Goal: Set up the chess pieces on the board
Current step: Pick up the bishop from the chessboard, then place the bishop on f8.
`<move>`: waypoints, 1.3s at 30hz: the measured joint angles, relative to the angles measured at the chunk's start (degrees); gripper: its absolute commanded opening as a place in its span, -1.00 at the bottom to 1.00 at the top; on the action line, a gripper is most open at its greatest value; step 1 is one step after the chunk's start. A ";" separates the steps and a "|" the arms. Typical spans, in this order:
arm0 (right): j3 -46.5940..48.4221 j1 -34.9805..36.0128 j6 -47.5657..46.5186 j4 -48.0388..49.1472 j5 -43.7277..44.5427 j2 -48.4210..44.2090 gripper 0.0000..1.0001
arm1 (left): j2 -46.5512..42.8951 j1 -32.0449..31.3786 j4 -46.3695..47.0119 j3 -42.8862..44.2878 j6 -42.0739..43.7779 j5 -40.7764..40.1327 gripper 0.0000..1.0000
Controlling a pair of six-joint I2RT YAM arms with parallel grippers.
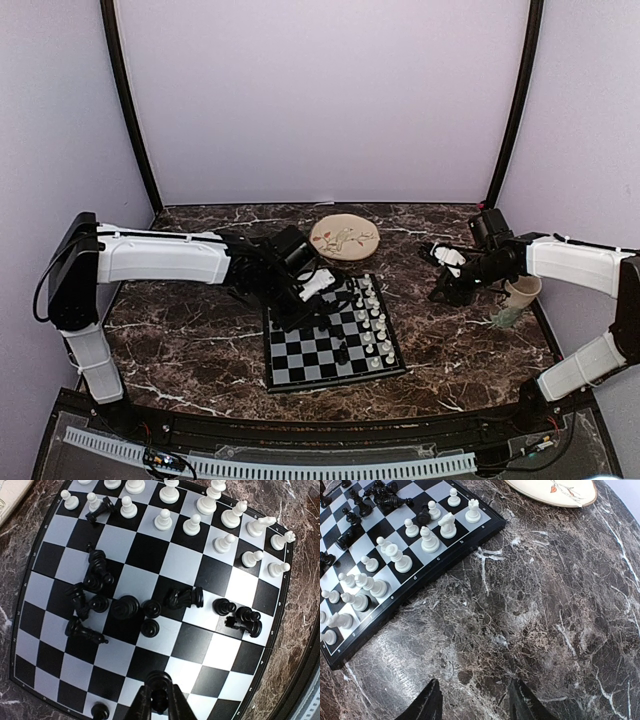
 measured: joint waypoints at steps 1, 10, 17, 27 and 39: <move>0.00 0.00 0.00 0.00 0.00 0.04 -0.08 | -0.79 0.22 -0.26 0.00 0.24 -0.48 -0.75; 0.00 0.00 0.00 -0.02 0.09 0.90 -0.08 | -5.35 7.61 -0.26 -1.31 2.23 -0.66 -0.75; 0.00 0.00 -0.15 -0.04 0.42 1.79 -0.08 | -5.79 12.04 1.57 -3.89 2.49 0.31 -0.75; 0.00 0.00 -0.15 -0.17 0.70 3.17 -0.08 | -5.20 12.48 2.86 -6.12 2.54 0.87 -0.75; 0.00 0.00 -0.15 -0.35 0.85 3.26 -0.08 | -2.75 12.85 3.08 -6.12 2.91 0.87 -0.73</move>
